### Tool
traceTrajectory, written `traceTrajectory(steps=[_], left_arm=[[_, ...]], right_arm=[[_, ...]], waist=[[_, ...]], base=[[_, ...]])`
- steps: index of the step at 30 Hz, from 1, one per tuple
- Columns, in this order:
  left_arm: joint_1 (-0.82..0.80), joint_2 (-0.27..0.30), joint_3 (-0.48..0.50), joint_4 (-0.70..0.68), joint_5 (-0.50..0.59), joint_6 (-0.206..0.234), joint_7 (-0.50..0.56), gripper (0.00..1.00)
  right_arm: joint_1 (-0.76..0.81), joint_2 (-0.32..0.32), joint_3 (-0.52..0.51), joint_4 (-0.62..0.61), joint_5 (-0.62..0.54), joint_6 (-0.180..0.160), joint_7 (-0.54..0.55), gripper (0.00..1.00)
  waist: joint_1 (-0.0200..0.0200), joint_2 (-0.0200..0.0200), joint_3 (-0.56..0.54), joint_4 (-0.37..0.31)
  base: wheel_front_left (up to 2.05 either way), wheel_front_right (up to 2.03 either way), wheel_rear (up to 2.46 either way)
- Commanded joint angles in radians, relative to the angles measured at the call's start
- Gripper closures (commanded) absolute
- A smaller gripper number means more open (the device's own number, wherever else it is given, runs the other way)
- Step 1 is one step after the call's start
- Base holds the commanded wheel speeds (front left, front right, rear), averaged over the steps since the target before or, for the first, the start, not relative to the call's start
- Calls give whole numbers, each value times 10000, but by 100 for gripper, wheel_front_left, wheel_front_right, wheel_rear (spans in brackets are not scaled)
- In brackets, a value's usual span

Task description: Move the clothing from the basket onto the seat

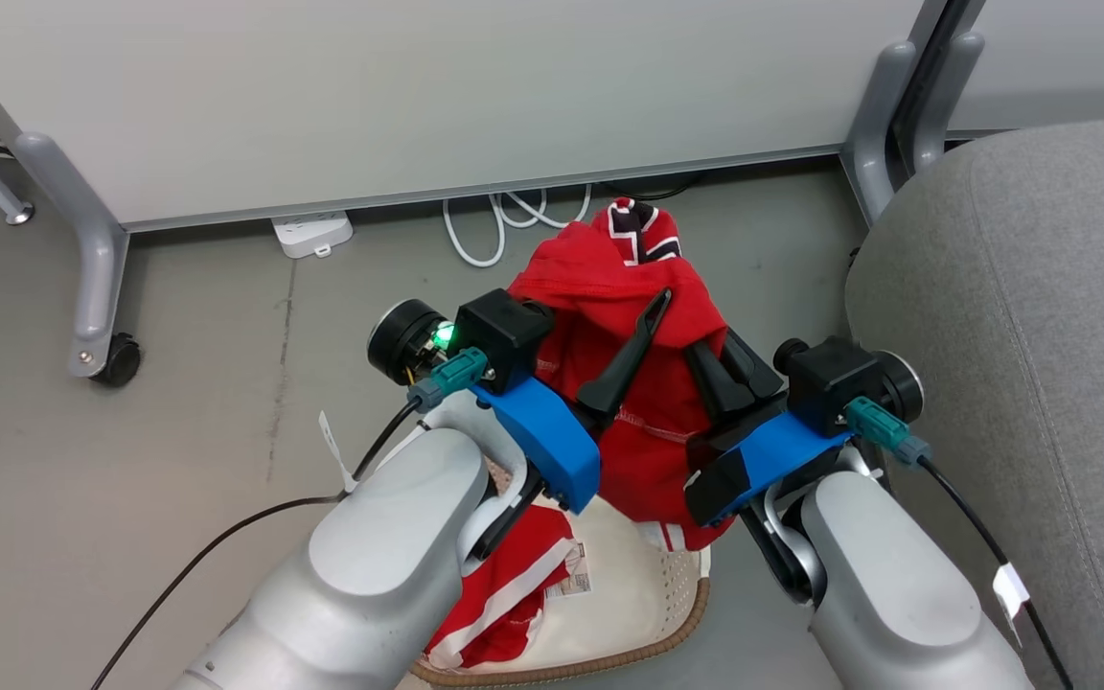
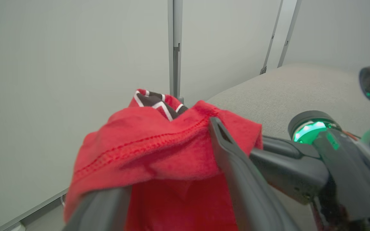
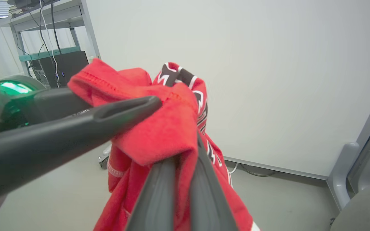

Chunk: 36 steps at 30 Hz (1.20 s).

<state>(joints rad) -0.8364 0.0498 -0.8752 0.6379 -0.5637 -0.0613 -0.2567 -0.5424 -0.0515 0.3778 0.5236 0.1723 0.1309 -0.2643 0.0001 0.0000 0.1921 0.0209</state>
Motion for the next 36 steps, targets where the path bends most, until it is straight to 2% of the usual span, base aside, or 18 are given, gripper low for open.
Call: traceTrajectory(steps=[1,14,36], left_arm=[[-91,18,-38,-43,3,42,9,0],[-333,110,-422,-483,220,150,142,0],[-489,581,-1061,-1030,552,141,652,0]], right_arm=[[-205,21,-96,-68,69,-3,-2,100],[-578,16,-1012,-445,0,-3,-2,100],[-200,16,-3288,-1442,-79,-3,-2,100]], waist=[[-1,0,132,-124],[-1,0,1015,-1257],[-1,0,2104,-3131]], base=[[0,0,0],[0,0,0],[0,0,0]])
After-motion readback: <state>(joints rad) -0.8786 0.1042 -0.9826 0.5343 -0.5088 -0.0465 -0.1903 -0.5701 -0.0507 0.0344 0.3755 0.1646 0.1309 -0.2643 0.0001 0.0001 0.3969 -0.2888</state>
